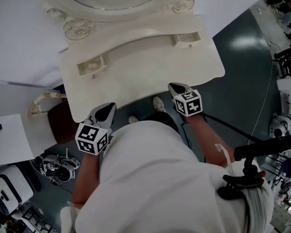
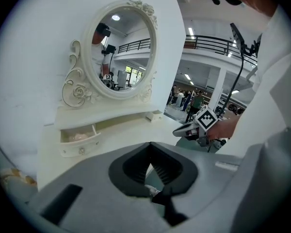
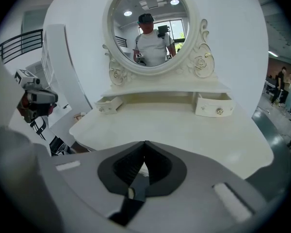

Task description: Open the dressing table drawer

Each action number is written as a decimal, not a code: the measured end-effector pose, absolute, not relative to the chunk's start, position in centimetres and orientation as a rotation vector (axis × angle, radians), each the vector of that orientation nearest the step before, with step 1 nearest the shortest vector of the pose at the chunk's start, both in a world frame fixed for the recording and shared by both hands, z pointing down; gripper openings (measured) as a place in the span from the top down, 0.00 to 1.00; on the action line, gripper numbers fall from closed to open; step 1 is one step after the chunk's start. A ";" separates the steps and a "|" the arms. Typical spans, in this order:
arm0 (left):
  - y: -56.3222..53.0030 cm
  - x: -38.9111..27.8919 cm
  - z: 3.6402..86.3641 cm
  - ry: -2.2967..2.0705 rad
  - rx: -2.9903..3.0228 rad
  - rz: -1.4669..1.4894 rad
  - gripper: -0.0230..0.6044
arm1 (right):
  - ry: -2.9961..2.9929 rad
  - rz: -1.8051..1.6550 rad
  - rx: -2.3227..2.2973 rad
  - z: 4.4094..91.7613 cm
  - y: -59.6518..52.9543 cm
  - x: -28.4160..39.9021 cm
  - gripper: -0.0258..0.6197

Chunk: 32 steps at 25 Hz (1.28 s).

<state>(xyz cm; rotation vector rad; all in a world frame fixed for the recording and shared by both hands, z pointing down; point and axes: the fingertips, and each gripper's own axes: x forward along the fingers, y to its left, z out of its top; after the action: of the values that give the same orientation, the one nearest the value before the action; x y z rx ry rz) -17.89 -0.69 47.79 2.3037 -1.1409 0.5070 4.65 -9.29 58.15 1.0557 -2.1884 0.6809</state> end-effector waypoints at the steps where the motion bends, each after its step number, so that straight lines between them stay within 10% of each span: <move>1: -0.4 -18.2 47.9 -1.139 2.306 0.508 0.96 | -2.193 0.673 1.050 58.0 -8.9 4.1 0.96; 32: 4.8 -20.4 49.6 -1.119 2.303 0.505 0.96 | -2.274 0.551 0.919 56.1 -2.7 -2.1 0.96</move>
<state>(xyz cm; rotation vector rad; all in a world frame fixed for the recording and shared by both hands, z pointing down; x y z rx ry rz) -20.36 4.80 49.65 2.3032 -1.1195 0.5046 -2.07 -2.72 56.14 0.9191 -2.2739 0.5507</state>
